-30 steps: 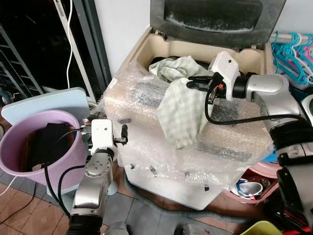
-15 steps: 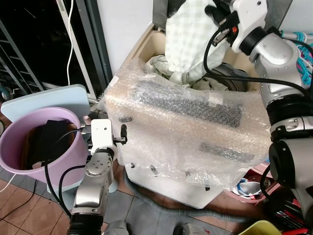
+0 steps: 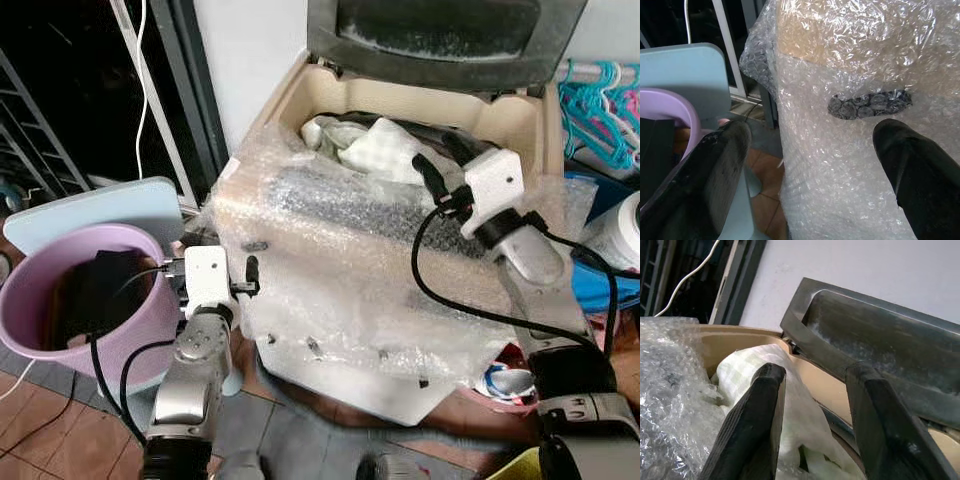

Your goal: Clothes washing

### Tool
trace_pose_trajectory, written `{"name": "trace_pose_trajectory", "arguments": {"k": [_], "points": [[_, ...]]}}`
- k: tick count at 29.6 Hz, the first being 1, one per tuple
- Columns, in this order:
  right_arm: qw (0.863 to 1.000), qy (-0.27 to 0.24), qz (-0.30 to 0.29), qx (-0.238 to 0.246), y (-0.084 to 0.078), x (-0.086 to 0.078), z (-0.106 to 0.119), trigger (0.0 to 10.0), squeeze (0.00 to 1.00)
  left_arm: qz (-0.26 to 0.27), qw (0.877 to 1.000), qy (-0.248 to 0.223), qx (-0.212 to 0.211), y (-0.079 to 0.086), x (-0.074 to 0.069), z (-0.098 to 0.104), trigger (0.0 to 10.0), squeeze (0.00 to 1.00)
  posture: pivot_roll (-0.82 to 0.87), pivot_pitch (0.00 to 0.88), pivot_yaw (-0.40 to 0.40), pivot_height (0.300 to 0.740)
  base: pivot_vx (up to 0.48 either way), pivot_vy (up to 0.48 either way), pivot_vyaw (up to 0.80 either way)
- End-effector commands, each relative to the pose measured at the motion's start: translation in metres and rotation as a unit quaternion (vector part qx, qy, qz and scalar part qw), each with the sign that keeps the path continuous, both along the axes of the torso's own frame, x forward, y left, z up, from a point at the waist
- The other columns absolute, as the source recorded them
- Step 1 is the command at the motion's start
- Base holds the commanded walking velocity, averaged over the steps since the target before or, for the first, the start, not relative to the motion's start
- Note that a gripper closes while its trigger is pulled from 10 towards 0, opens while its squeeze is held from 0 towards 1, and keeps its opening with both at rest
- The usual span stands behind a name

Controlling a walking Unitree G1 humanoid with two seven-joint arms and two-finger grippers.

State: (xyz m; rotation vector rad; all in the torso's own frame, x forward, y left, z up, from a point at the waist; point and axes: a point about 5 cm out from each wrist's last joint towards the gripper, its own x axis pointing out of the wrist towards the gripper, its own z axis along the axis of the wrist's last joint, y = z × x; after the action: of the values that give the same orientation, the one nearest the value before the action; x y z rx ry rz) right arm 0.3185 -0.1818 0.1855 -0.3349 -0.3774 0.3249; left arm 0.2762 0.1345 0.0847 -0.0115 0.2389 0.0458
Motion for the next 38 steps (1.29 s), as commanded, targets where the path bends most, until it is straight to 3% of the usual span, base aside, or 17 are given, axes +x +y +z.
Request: {"name": "trace_pose_trajectory", "arguments": {"k": [1,2,4,8,14,16,18,21,23,25,29,35,38], "points": [[0.999,-0.016,-0.029,0.014,-0.001,-0.014,0.000,10.0,1.00,0.000,1.000,-0.014,-0.003,0.000,0.000,0.005,10.0,0.00,-0.08,0.000,0.042,0.740,0.000,0.000,0.00],[0.999,-0.016,-0.029,0.014,-0.001,-0.014,0.000,10.0,1.00,0.000,1.000,-0.014,-0.003,0.000,0.000,0.005,10.0,0.00,-0.08,0.000,0.042,0.740,0.000,0.000,0.00],[0.995,0.010,-0.074,0.062,-0.003,-0.033,-0.013,10.0,1.00,-0.001,1.000,-0.013,-0.004,0.001,-0.001,0.005,10.0,0.00,-0.09,0.000,0.047,0.740,0.000,0.000,0.00],[0.997,0.022,-0.060,0.045,0.012,-0.051,-0.024,10.0,1.00,-0.005,1.000,-0.006,-0.003,0.001,-0.002,0.002,10.0,0.00,-0.10,0.000,0.053,0.740,0.000,0.000,0.00],[0.997,0.034,-0.032,0.059,0.025,-0.047,-0.016,10.0,1.00,-0.009,1.000,-0.007,-0.004,-0.003,-0.001,0.003,10.0,0.00,-0.09,0.000,0.052,0.740,0.000,0.000,0.00],[0.995,0.049,0.003,0.088,0.030,-0.031,-0.001,10.0,1.00,-0.014,1.000,-0.012,-0.013,-0.004,-0.001,0.005,10.0,0.00,-0.09,0.000,0.052,0.740,0.000,0.000,0.00],[0.994,0.053,0.052,0.076,0.039,-0.021,0.007,10.0,1.00,-0.020,1.000,-0.012,-0.019,-0.004,-0.001,0.005,10.0,0.00,-0.09,0.000,0.051,0.740,0.000,0.000,0.00],[0.984,0.100,0.137,0.062,0.056,0.005,0.018,10.0,1.00,-0.027,0.999,-0.009,-0.022,-0.005,-0.004,0.005,10.0,0.00,-0.07,0.000,0.044,0.740,0.000,0.000,0.00],[0.982,0.109,0.147,0.056,0.058,0.014,0.022,10.0,1.00,-0.027,0.999,-0.009,-0.021,-0.005,-0.005,0.006,10.0,0.00,-0.05,0.000,0.037,0.740,0.000,0.000,0.00],[0.970,0.156,0.169,0.082,0.062,0.030,0.025,10.0,1.00,-0.025,0.999,-0.009,-0.021,-0.003,-0.007,0.007,10.0,0.00,-0.04,0.000,0.030,0.740,0.000,0.000,0.00],[0.964,0.222,0.129,0.063,0.060,0.055,0.020,10.0,1.00,-0.017,1.000,-0.005,-0.021,0.001,-0.012,0.006,10.0,0.00,-0.02,0.000,0.011,0.740,0.000,0.000,0.00],[0.944,0.307,0.076,0.098,0.045,0.075,0.017,10.0,1.00,-0.014,1.000,0.000,-0.022,0.001,-0.018,0.004,10.0,0.00,-0.01,0.000,-0.003,0.740,0.000,0.000,0.00],[0.934,0.331,0.024,0.132,0.027,0.084,0.015,10.0,1.00,-0.015,1.000,0.003,-0.023,0.000,-0.019,0.003,10.0,0.00,-0.01,0.000,-0.006,0.740,0.000,0.000,0.00]]}}
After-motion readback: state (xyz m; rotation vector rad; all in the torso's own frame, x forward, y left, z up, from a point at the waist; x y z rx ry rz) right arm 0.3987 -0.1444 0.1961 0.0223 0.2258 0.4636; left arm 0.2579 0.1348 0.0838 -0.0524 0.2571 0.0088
